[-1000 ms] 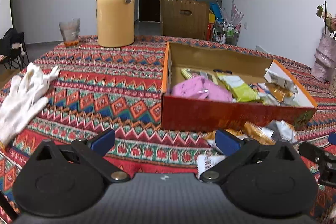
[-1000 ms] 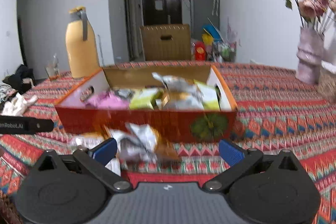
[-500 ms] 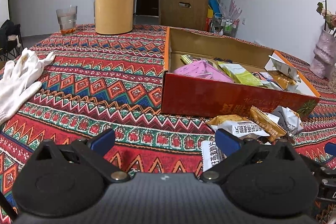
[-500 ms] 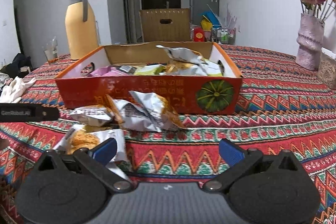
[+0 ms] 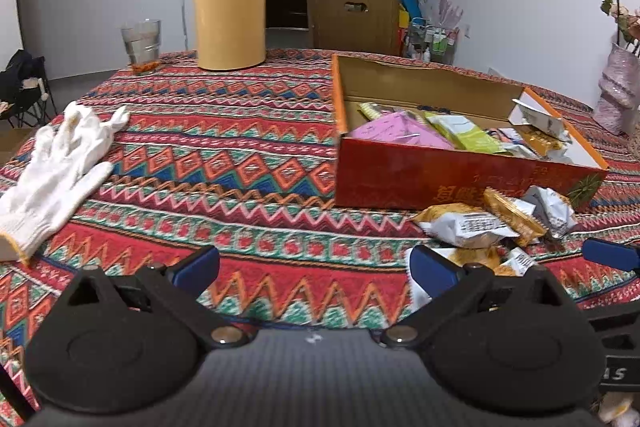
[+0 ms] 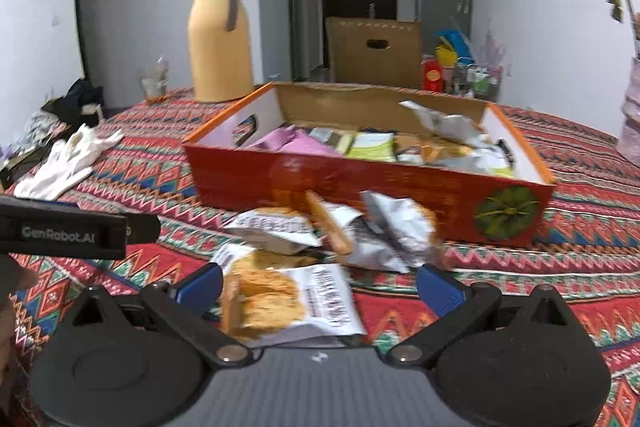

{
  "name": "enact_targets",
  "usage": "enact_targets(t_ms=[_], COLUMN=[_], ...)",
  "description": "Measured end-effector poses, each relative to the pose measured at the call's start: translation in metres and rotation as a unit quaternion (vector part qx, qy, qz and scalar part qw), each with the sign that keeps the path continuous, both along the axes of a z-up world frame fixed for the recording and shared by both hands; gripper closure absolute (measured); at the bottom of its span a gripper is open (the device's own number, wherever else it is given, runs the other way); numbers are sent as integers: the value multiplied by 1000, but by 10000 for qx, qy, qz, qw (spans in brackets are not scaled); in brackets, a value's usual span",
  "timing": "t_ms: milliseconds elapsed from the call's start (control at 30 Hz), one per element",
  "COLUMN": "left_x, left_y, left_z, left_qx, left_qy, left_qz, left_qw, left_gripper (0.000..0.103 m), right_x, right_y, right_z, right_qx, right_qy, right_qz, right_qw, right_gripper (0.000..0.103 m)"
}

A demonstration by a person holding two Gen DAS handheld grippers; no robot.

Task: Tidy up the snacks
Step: 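Grasp a white oat crisp bag with the right gripper while the left grasps another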

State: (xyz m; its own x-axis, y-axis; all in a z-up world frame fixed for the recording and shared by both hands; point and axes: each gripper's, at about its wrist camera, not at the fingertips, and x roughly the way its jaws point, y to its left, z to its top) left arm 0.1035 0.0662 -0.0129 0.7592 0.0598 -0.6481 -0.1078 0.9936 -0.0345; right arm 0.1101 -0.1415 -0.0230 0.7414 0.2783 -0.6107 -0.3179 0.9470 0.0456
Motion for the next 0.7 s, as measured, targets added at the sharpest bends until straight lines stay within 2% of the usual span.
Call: enact_targets(t_ms=[300, 400, 467, 567, 700], left_x=[-12, -15, -17, -19, -23], left_y=[20, 21, 20, 19, 17], left_z=[-4, -6, -6, -7, -7], left_qx=[-68, -90, -129, -183, -223], left_qy=[109, 151, 167, 189, 196], left_qz=[229, 214, 188, 150, 130], left_qw=[9997, 9996, 9996, 9995, 9995], left_gripper=[0, 0, 0, 0, 0], right_x=[15, 18, 19, 20, 12], right_y=[15, 12, 11, 10, 6], right_z=[-18, -19, -19, -21, -14], right_qx=[-243, -116, -38, 42, 117], right_qy=[409, 500, 577, 682, 515], right_qz=[49, 105, 191, 272, 317], right_qw=[9989, 9986, 9981, 9973, 9981], right_gripper=[2, 11, 28, 38, 42])
